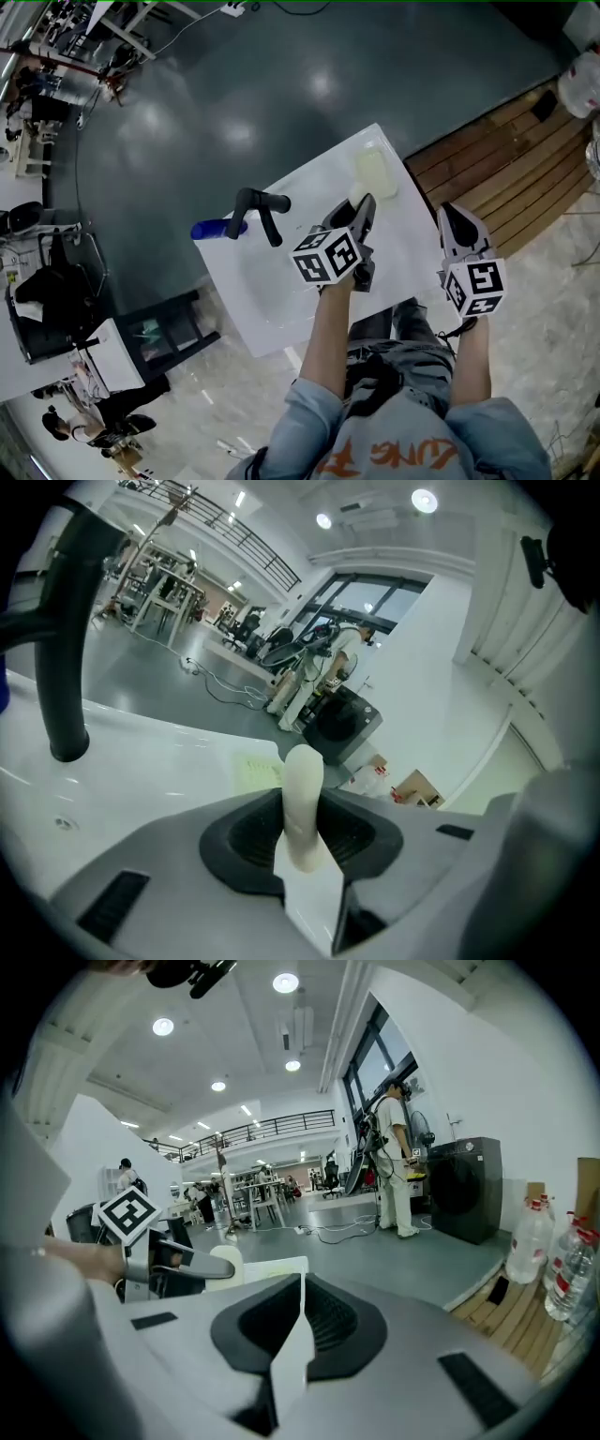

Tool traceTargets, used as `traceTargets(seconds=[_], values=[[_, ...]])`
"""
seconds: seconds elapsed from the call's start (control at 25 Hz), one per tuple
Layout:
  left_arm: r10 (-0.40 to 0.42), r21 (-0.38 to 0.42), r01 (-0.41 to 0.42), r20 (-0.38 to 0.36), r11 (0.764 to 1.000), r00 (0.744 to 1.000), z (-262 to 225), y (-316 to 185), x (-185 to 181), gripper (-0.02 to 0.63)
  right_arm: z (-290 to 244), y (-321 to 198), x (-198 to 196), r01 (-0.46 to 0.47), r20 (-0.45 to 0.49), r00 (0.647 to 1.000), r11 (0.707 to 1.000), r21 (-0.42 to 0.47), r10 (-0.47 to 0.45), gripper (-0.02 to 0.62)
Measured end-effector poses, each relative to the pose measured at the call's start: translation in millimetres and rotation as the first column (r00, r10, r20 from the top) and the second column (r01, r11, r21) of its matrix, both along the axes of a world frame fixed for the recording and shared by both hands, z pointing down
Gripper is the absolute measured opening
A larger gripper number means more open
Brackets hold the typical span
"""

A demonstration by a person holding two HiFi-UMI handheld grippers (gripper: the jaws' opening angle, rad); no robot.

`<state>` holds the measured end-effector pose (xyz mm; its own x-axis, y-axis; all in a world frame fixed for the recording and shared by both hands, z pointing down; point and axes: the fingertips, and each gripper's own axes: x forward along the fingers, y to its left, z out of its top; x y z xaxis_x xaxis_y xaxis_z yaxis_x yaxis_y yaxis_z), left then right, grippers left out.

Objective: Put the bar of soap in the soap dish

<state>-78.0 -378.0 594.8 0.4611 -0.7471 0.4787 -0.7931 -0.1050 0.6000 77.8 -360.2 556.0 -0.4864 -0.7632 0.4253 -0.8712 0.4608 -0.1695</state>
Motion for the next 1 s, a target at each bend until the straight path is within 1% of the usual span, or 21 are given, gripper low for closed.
traceTargets(seconds=[0.2,0.32,0.48,0.64,0.76,0.84,0.92,1.0], values=[[0.049,-0.036,-0.048,0.023,0.998,0.999,18.4,-20.4,3.1,0.121,7.4,-16.2,-6.6,-0.028,-0.002,1.0,1.0,0.01,0.028,0.034],[0.067,-0.055,-0.066,0.019,0.996,0.998,26.4,-31.3,3.4,0.121,10.9,-21.4,-11.2,-0.039,0.006,0.999,0.999,0.022,0.039,0.034],[0.091,-0.095,-0.094,-0.03,0.991,0.995,33.8,-47.6,6.1,0.121,16.7,-27.0,-13.8,-0.064,0.012,0.998,0.998,0.022,0.063,0.034],[0.128,-0.147,-0.133,-0.047,0.98,0.991,46.0,-57.3,10.7,0.121,18.3,-32.5,-11.9,-0.087,0.008,0.996,0.996,0.016,0.086,0.034],[0.117,-0.178,-0.132,-0.093,0.975,0.989,53.2,-60.1,11.2,0.121,18.4,-34.7,-7.5,-0.106,0.005,0.994,0.994,0.01,0.106,0.034],[0.112,-0.177,-0.13,-0.109,0.976,0.988,53.5,-63.3,10.6,0.121,20.6,-35.1,-4.8,-0.119,0.004,0.993,0.993,0.004,0.119,0.034],[0.125,-0.177,-0.142,-0.1,0.974,0.987,53.2,-65.6,10.7,0.121,22.7,-34.9,-3.5,-0.13,0.003,0.991,0.991,0.0,0.13,0.034],[0.145,-0.18,-0.156,-0.075,0.971,0.987,53.7,-65.6,10.4,0.121,23.1,-34.7,-3.7,-0.135,0.004,0.991,0.991,-0.001,0.135,0.034]])
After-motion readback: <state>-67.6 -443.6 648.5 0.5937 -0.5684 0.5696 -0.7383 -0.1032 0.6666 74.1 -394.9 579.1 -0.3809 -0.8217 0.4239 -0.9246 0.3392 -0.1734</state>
